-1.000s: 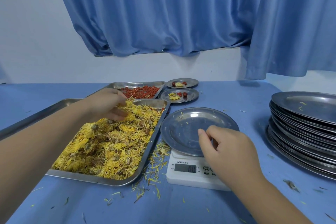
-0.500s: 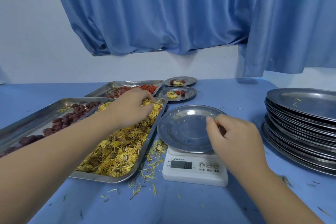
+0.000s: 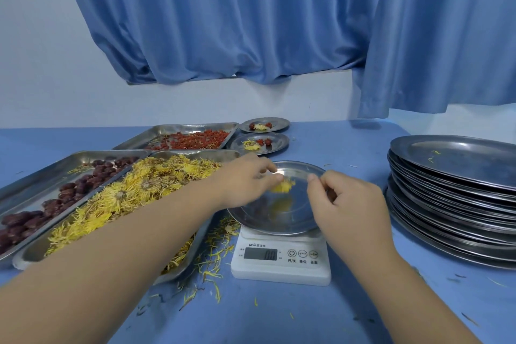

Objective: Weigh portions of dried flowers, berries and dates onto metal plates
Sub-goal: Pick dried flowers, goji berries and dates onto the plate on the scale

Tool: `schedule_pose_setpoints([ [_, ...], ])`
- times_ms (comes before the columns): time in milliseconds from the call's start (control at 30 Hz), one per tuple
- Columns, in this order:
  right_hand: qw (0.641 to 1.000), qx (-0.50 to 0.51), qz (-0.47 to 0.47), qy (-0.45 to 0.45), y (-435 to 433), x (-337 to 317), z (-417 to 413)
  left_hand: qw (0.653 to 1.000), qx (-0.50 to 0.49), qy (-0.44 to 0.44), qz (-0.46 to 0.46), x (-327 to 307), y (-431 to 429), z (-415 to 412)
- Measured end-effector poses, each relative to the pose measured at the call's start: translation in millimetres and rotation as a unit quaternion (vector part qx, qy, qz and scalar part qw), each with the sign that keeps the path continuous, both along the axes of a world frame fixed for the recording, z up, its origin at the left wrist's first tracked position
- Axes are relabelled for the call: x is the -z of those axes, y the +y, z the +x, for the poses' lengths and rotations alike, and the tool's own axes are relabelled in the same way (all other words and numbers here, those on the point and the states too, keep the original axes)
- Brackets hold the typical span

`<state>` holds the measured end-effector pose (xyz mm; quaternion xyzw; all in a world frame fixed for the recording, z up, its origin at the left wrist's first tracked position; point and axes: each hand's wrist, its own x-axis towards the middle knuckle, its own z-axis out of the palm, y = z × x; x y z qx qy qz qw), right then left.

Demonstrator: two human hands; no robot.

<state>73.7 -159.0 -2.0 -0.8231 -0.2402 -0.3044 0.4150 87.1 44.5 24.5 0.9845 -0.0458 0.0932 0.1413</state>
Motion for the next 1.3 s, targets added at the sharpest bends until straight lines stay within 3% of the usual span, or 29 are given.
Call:
schedule_pose_setpoints([
  [100, 1.0, 0.004, 0.004, -0.003, -1, 0, 1, 0.998, -0.001, 0.036, 0.042, 1, 5, 0],
  [267, 0.999, -0.02, -0.035, -0.019, 2, 2, -3, 1.0, 0.017, -0.016, 0.004, -3, 24, -21],
  [400, 0.99, -0.049, -0.095, -0.087, 13, 5, -20, 0.994, 0.014, -0.091, -0.06, -1, 42, -46],
  [633, 0.961, -0.105, -0.109, -0.229, 57, 5, -53, 0.974, -0.086, -0.161, -0.132, -11, 102, -91],
  [800, 0.965, -0.103, -0.145, -0.191, 115, 4, -64, 0.951, -0.217, -0.16, -0.15, -37, 190, -107],
  [967, 0.969, -0.114, -0.159, -0.154, 126, 20, -52, 0.939, -0.331, -0.076, -0.058, -27, 276, -106],
  [1300, 0.973, -0.107, -0.149, -0.139, 122, 26, -40, 0.943, -0.301, 0.116, 0.077, 22, 325, -71],
])
